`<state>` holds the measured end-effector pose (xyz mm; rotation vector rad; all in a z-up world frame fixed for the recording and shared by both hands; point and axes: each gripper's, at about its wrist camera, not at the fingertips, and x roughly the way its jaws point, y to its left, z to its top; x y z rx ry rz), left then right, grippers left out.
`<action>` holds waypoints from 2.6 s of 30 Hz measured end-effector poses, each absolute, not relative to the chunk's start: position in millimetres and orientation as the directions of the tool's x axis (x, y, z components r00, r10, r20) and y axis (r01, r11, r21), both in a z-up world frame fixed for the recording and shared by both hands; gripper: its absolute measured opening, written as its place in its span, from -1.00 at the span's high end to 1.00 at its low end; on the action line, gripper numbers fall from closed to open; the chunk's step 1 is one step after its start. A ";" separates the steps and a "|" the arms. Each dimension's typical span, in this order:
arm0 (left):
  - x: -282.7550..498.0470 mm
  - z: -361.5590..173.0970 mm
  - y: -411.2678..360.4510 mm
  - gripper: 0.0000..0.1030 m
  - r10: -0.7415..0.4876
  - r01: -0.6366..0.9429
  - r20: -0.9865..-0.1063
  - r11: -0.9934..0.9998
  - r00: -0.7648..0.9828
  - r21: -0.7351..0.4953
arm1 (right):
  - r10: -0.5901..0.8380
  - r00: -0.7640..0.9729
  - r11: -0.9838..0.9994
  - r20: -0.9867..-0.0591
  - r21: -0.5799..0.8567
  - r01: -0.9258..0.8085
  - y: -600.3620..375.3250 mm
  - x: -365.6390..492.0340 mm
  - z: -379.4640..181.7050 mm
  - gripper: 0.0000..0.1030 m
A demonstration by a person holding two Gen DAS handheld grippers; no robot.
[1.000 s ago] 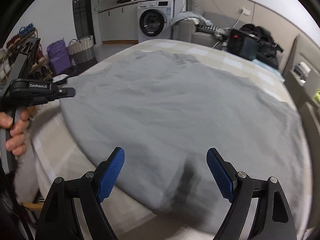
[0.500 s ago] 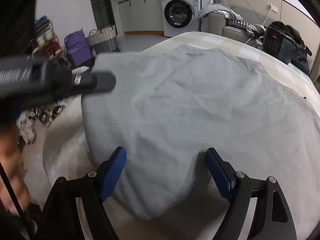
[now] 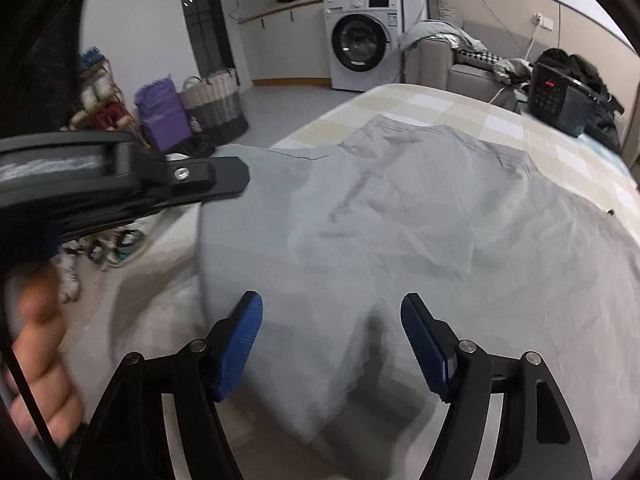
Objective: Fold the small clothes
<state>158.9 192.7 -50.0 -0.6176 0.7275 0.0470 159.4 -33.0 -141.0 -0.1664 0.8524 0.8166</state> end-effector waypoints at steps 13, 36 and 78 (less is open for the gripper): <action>147.7 -45.7 211.7 0.94 -0.187 -0.258 -0.636 0.802 0.748 -0.539 | 0.565 0.389 0.669 -0.727 0.128 -0.732 13.1 159.1 -142.5 0.51; 128.4 -85.1 254.3 -0.63 -0.432 -0.163 -0.444 0.548 0.785 -0.820 | 0.697 0.344 0.651 -0.629 0.354 -0.672 -32.5 176.7 -119.3 0.81; 356.4 52.0 -21.9 0.98 -0.660 0.224 -0.510 0.707 0.552 -0.671 | 0.683 0.652 0.698 -0.329 0.555 -0.451 -205.6 139.7 -94.4 0.83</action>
